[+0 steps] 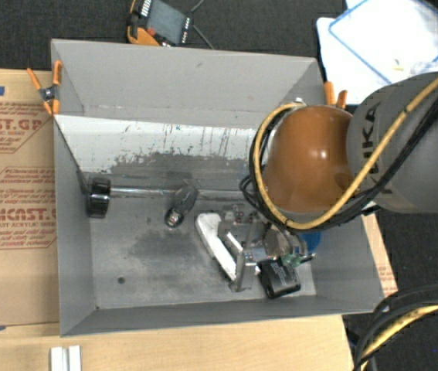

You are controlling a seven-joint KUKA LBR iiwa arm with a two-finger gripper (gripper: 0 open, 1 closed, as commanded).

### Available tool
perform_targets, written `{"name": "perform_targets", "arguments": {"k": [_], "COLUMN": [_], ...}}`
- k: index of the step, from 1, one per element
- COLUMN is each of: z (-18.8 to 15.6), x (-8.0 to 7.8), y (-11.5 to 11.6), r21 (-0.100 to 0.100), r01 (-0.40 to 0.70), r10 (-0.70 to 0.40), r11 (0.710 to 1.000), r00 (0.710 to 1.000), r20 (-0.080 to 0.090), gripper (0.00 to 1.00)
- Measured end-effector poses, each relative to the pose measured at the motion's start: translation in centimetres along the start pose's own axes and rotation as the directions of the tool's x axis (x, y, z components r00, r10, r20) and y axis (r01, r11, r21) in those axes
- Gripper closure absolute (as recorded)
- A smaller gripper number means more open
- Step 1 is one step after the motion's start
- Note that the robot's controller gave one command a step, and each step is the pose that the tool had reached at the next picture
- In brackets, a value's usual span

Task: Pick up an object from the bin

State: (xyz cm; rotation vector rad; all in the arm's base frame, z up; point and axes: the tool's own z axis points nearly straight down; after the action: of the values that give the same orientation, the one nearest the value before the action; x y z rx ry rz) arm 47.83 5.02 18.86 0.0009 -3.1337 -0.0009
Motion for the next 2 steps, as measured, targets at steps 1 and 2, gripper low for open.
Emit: {"name": "perform_targets", "arguments": {"k": [1, 2], "z": [-0.4, 10.9], "x": [-0.2, -2.1], "y": [0.0, -3.4], "r21": [-0.001, -0.005], "r01": [-0.001, -0.152], "r10": [0.001, 0.152], "r11": [1.000, 0.988], "r00": [1.000, 0.988], "r20": [0.008, 0.016], "gripper": [0.00, 0.00]}}
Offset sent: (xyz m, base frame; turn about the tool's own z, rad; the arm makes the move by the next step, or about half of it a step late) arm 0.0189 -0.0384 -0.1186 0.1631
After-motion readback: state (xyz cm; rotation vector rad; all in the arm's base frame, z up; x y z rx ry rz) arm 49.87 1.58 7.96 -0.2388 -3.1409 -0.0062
